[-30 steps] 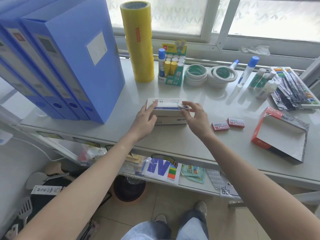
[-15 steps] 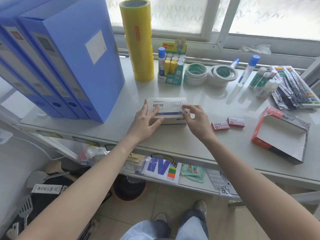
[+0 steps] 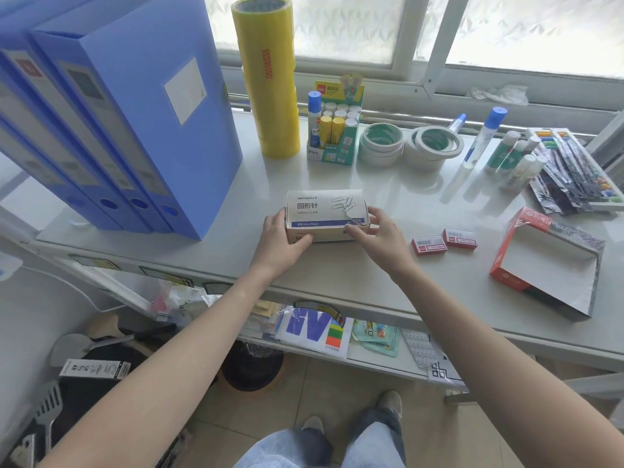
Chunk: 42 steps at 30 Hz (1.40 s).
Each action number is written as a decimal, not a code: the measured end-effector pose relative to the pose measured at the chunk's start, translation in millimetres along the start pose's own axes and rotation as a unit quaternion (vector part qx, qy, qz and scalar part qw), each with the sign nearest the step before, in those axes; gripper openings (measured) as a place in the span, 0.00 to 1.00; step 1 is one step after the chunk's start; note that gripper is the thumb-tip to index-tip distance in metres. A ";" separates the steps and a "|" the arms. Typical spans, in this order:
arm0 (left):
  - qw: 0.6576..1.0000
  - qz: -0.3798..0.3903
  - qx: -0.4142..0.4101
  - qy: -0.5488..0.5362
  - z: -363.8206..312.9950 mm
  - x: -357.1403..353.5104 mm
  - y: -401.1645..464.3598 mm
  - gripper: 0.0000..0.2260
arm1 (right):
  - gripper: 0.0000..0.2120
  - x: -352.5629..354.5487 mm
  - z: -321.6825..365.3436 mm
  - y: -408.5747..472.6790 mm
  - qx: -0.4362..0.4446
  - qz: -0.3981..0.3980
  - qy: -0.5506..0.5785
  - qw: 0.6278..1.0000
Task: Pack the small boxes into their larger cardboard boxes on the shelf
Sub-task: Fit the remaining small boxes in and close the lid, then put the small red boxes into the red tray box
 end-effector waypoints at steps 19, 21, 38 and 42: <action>0.994 -0.006 0.063 -0.087 19.5 61.0 32.3 0.27 | 0.19 -56.0 40.0 43.4 -0.003 0.002 0.044 0.999; 0.992 -0.006 0.061 -0.108 20.6 61.9 34.7 0.25 | 0.19 -59.8 41.5 46.7 -0.004 0.006 0.039 0.999; 0.995 -0.071 -0.048 -0.041 -19.0 63.3 33.7 0.34 | 0.25 -38.1 41.6 39.8 0.014 0.007 -0.004 1.000; 0.989 -0.065 -0.132 0.002 -48.1 44.8 31.4 0.29 | 0.22 -9.9 36.4 28.5 0.029 -0.027 -0.018 0.999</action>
Point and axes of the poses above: each hand's wrist, its own y-axis towards the middle knuckle, its own x-axis out of the back of the hand, z = x × y, the point moved 3 cm from there along y, towards the middle knuckle, and after that the axes turned 7 degrees about z, right-handed, at the moved point
